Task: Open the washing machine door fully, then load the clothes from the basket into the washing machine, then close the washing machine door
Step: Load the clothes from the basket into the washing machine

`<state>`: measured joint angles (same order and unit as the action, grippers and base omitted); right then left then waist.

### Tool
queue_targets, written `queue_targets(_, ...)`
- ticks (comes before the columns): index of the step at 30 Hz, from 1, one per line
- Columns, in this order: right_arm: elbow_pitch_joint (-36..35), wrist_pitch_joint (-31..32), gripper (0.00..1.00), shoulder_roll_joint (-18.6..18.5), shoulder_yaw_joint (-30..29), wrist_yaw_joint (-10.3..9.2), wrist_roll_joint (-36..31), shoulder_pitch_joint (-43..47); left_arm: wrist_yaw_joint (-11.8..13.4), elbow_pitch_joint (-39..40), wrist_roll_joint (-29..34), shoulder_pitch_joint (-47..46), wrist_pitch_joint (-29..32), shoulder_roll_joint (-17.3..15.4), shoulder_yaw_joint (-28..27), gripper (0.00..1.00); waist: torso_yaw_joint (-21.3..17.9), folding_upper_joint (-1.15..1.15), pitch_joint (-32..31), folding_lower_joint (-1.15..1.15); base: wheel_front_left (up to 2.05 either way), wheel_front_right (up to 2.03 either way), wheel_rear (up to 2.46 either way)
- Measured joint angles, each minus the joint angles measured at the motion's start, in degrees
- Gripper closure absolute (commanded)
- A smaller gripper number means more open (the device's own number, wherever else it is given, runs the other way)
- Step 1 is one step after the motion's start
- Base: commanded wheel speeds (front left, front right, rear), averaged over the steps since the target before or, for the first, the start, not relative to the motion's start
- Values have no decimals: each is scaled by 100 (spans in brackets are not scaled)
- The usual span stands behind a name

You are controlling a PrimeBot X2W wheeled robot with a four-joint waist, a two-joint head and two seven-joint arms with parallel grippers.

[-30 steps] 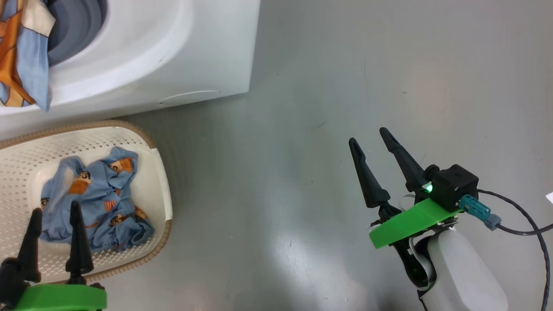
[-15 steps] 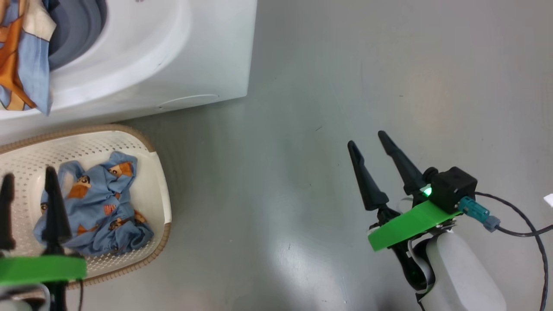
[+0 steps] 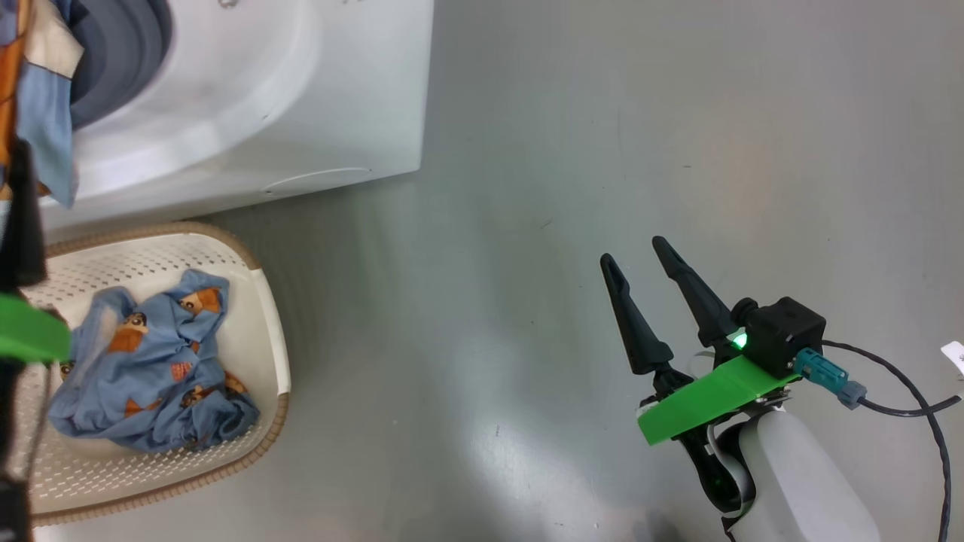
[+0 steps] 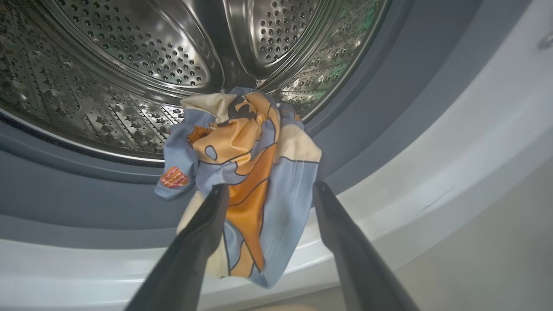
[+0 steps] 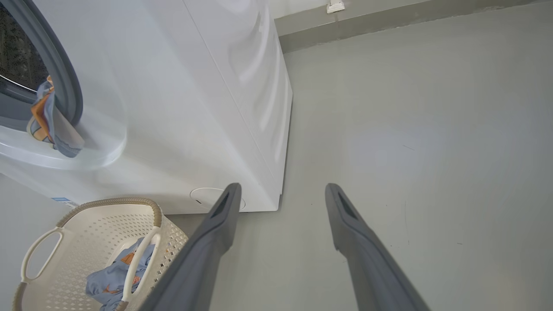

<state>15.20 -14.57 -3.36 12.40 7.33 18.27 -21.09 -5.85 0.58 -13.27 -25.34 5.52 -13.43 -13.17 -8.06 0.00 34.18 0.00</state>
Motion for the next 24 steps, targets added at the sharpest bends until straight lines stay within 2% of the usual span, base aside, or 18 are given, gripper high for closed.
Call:
queue_targets(10,-2,-1,0,1,4,0,66,-4,38,-221,-265,-933,1618,-467,16,0,-83,0,105,0,0,0,0)
queue_targets(11,-2,-1,0,1,4,0,66,-4,38,-221,-265,-933,1618,-467,16,0,-83,0,105,0,0,0,0)
queue_targets(16,4,-1,0,1,19,0,158,-7,81,-577,-468,-1283,2447,-578,40,0,-113,0,149,0,0,0,0)
queue_targets(24,41,-1,0,2,40,-1,201,-11,220,-878,-661,-1750,2949,-687,14,0,-159,0,180,-1,0,0,0)
